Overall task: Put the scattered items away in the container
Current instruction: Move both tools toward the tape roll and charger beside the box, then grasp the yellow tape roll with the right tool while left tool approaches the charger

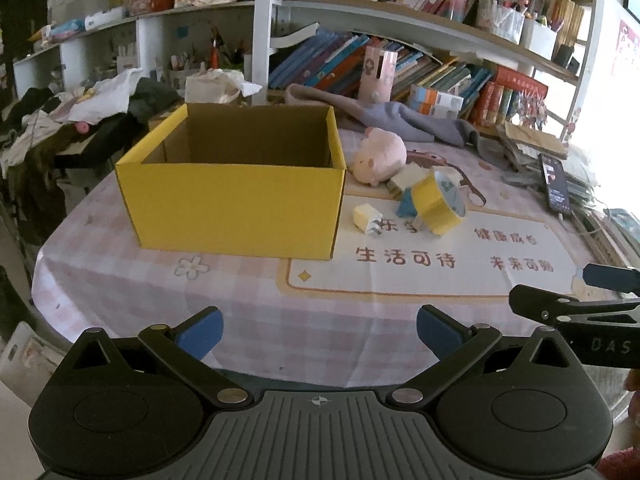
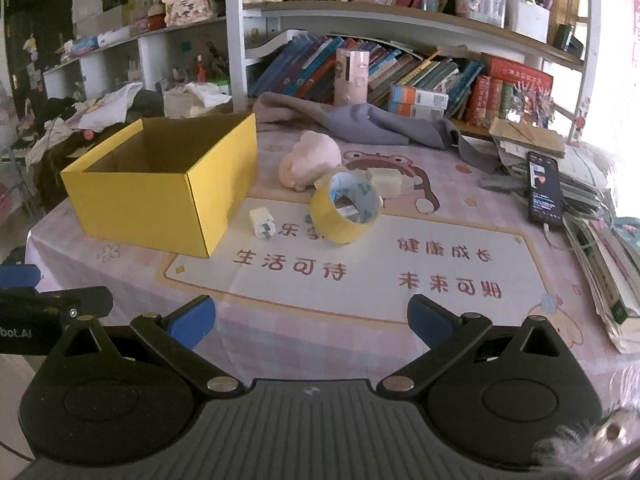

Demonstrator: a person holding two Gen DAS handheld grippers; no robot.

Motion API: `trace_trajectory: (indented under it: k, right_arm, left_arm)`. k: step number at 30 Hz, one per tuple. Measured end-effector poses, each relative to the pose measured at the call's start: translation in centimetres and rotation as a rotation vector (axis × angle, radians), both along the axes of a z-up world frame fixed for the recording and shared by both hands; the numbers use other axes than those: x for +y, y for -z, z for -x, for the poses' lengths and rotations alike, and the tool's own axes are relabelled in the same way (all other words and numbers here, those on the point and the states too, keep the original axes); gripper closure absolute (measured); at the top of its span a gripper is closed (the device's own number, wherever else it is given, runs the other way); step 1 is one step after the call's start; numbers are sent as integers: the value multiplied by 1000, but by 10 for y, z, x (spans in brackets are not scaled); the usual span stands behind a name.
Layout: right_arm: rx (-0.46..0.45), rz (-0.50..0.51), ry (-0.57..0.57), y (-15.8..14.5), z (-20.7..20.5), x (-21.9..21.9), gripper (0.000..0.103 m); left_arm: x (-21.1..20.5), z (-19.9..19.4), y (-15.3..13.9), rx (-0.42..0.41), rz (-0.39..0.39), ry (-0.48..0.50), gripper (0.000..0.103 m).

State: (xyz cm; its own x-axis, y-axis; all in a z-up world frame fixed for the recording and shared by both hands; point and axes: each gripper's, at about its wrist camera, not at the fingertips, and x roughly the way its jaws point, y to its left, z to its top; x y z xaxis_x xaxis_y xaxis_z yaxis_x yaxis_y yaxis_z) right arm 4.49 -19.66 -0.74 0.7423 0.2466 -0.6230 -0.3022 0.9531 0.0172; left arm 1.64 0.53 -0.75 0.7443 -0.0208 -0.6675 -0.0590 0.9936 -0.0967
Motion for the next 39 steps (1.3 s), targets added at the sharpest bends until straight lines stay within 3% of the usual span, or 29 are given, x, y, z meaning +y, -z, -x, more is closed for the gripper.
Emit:
trace_trajectory:
  k: [20, 32, 39]
  right_arm:
    - [-19, -1, -45, -9, -91, -29, 0]
    - [13, -67, -92, -6, -146, -55, 0]
    - [53, -119, -139, 5, -180, -72, 0]
  left_arm:
    - [-43, -74, -4, -20, 1, 26, 0]
    - [-87, -107, -15, -35, -78, 82, 0]
    - [-115, -130, -10, 23, -124, 84, 1]
